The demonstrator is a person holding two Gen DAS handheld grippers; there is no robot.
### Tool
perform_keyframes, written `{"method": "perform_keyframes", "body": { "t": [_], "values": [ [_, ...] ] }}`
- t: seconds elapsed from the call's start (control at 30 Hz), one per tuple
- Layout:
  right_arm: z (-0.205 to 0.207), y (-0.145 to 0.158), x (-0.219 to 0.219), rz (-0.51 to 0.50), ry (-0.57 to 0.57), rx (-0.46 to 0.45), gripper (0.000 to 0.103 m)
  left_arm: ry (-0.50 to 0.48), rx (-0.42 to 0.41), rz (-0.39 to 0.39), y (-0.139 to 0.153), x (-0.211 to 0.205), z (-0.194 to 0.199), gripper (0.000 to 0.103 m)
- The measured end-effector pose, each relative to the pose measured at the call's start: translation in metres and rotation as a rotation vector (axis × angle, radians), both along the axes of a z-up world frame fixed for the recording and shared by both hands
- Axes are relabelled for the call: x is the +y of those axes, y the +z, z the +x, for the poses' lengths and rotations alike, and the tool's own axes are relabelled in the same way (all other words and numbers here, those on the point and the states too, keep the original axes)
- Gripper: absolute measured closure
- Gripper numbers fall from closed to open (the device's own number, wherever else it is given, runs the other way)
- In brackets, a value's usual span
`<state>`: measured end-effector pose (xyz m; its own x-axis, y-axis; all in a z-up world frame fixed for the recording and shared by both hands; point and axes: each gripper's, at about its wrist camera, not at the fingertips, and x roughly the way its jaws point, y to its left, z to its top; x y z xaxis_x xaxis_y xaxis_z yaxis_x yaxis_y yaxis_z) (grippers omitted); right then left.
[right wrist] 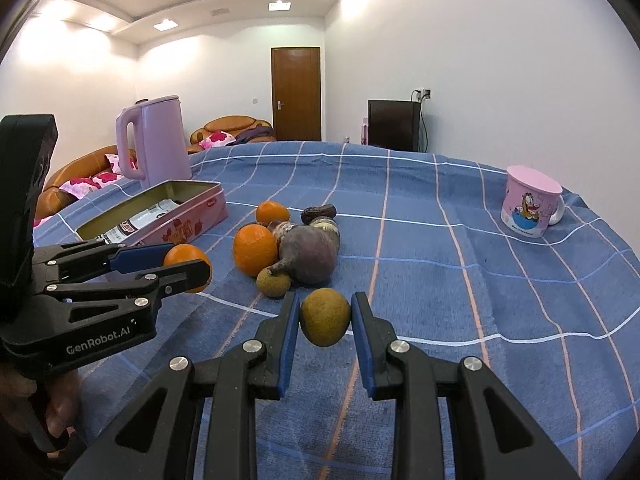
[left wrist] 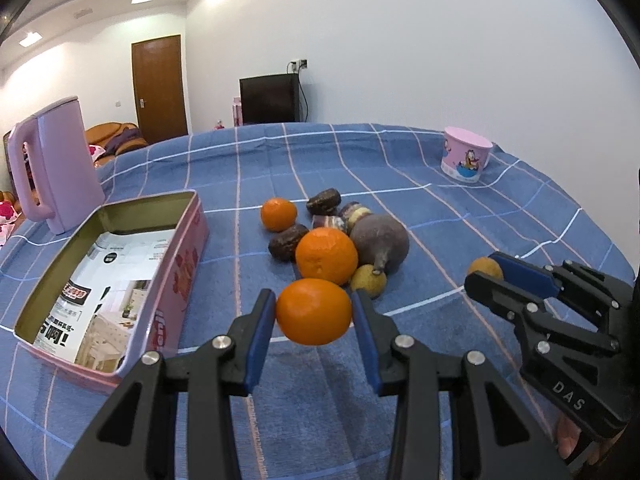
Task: Organize fruits
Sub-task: 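Lift both held fruits and carry them over the open tin box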
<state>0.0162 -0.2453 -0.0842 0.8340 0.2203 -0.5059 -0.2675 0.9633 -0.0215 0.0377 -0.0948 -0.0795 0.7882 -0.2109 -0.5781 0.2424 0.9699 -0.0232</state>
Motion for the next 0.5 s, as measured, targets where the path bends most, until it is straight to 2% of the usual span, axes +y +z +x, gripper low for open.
{"method": "perform_keyframes", "body": {
  "t": [0.5],
  "values": [
    [-0.0082,0.0028,0.0003,-0.002,0.004,-0.057,0.075,0.015,-0.079,0.016,0.0047,-0.0022,-0.01,0.062]
  ]
}}
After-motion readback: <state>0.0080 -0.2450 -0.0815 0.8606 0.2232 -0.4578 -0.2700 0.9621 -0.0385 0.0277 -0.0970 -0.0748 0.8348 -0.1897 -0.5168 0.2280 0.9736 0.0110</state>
